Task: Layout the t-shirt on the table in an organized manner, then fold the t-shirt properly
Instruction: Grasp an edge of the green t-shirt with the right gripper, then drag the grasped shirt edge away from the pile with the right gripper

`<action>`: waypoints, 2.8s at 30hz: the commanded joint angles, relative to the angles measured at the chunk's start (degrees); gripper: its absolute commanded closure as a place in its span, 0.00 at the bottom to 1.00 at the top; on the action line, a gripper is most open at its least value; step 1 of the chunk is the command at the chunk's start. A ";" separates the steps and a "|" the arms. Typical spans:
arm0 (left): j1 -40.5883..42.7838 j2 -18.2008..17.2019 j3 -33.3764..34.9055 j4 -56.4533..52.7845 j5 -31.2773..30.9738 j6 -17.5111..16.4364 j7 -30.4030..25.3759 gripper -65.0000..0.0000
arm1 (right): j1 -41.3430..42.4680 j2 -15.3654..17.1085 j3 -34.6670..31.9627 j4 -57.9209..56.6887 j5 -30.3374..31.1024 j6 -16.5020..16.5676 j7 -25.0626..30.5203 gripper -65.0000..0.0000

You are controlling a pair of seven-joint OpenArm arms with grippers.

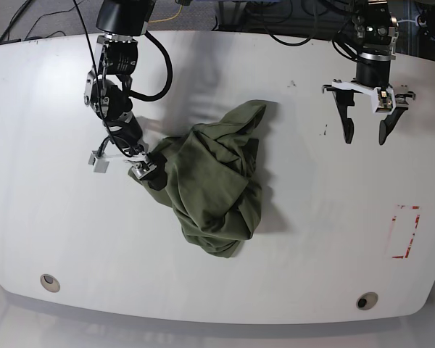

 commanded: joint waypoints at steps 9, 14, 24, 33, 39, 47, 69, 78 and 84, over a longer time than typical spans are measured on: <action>0.39 -0.38 -0.17 0.90 -0.18 0.13 -1.43 0.40 | 2.26 1.02 0.15 0.79 0.43 0.61 0.84 0.00; 0.39 -0.38 -0.17 0.90 -0.18 0.13 -1.43 0.40 | 2.26 1.02 0.15 0.79 0.43 0.61 0.84 0.01; 0.39 -0.38 -0.17 0.90 -0.18 0.13 -1.43 0.40 | 2.26 1.02 0.15 0.53 0.43 0.61 0.84 0.53; 0.39 -0.38 -0.25 0.90 -0.18 0.13 -1.43 0.40 | 4.28 1.11 0.15 -6.06 0.52 0.88 0.92 0.83; 0.48 -0.38 -0.25 0.90 -0.18 0.13 -1.43 0.40 | 4.64 1.11 0.15 -6.24 0.61 0.96 0.92 0.76; 0.48 -0.38 -0.25 0.90 -0.18 0.13 -1.43 0.40 | 4.72 1.11 0.15 -6.15 0.52 0.96 0.92 0.80; 0.30 -0.38 -0.25 0.90 -0.18 0.13 -1.43 0.40 | 3.49 3.30 -0.02 0.18 0.52 0.61 0.22 1.00; 0.21 -0.38 -0.25 0.90 -0.18 0.13 -1.43 0.40 | 2.00 4.97 0.06 5.98 0.52 0.52 -1.27 1.00; 0.21 -0.38 -0.25 0.90 -0.18 0.13 -1.43 0.40 | 0.86 6.47 0.06 10.90 -0.27 0.44 -1.36 1.00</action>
